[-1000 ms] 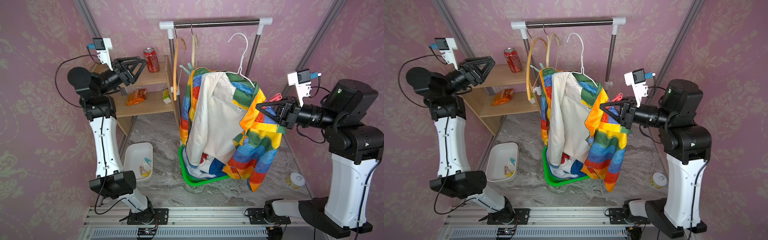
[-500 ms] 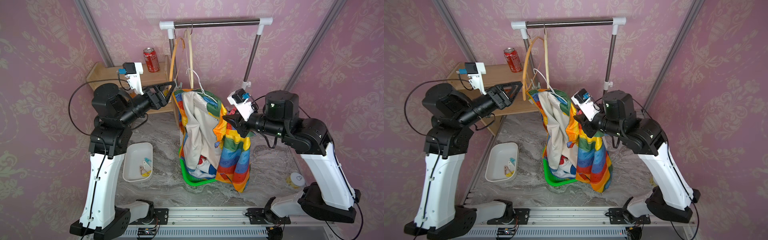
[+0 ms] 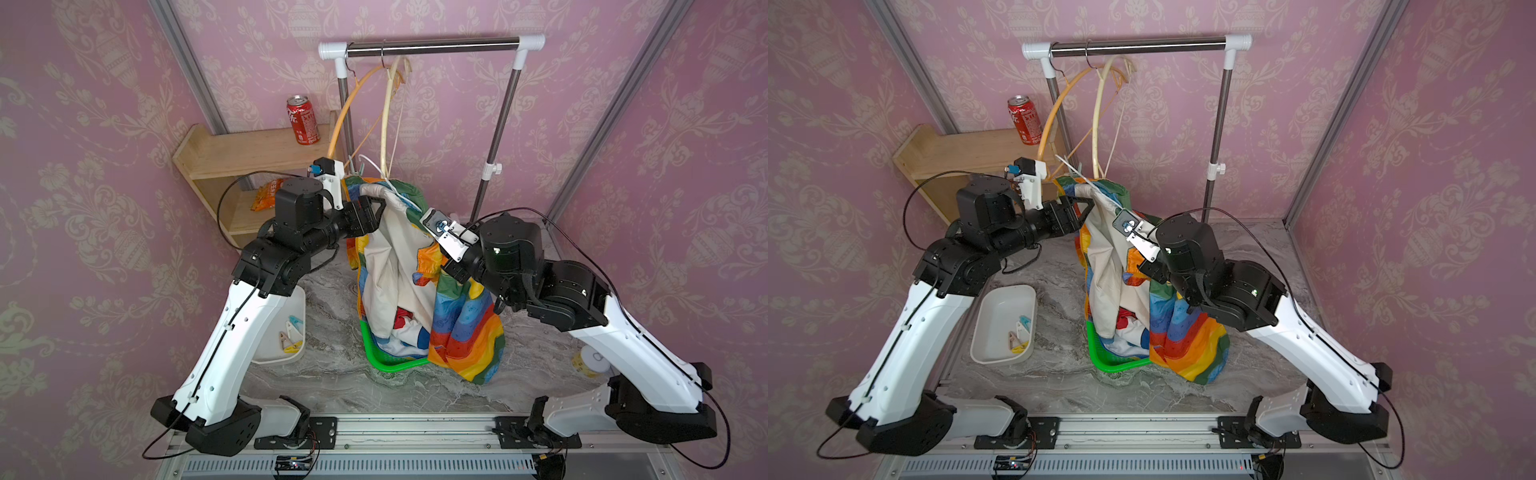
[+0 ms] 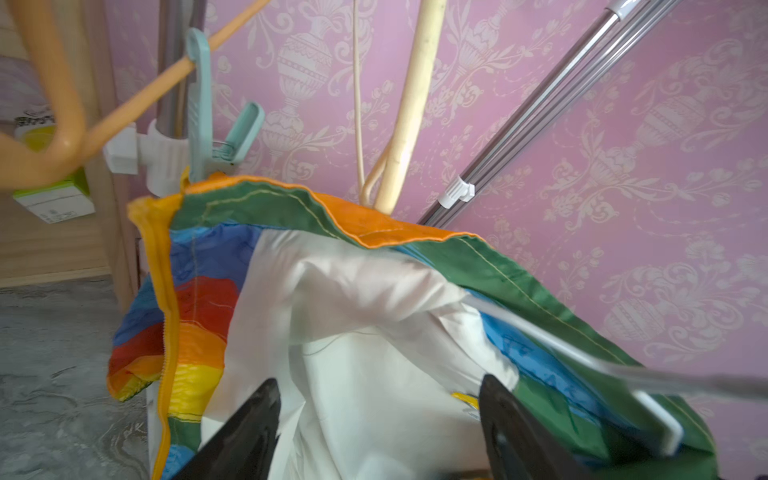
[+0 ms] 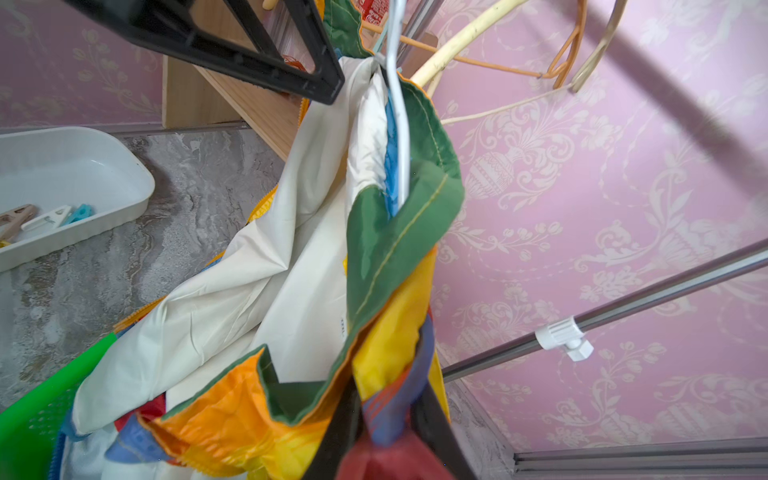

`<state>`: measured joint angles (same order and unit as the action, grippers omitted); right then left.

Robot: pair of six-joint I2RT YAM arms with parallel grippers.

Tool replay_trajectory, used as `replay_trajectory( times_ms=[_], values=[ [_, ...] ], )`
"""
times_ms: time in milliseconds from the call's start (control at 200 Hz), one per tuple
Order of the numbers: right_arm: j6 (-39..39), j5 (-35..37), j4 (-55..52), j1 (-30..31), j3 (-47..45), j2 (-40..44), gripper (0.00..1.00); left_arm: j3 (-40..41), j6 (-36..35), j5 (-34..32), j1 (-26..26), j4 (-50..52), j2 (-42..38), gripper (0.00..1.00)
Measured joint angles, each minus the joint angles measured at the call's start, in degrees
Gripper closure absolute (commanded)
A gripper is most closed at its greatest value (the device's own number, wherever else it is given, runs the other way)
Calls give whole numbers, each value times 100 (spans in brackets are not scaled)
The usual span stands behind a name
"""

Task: Remove the clothespins securing jackets to the hanger
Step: Adjust the hanger.

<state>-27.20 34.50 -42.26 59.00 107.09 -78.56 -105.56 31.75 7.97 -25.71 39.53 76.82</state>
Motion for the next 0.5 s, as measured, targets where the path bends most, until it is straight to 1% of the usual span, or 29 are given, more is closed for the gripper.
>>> replay_trajectory(
  times_ms=[105, 170, 295, 390, 500],
  values=[
    [-356, 568, 293, 411, -308, 63, 100, 9, -153, -573, 2, 133, -262, 16],
    [-492, 831, 363, 627, -470, 85, 100, 9, -197, -841, 2, 197, -501, 16],
    [-702, 1329, 385, 1001, -715, 140, 100, -39, -153, -896, 2, 243, -765, 14],
    [-708, 1493, 385, 1095, -861, 221, 100, -59, -122, -916, 2, 387, -776, 14],
    [-564, 1493, 348, 1003, -925, 334, 100, 59, -295, -1178, 2, 813, -758, 9]
  ],
)
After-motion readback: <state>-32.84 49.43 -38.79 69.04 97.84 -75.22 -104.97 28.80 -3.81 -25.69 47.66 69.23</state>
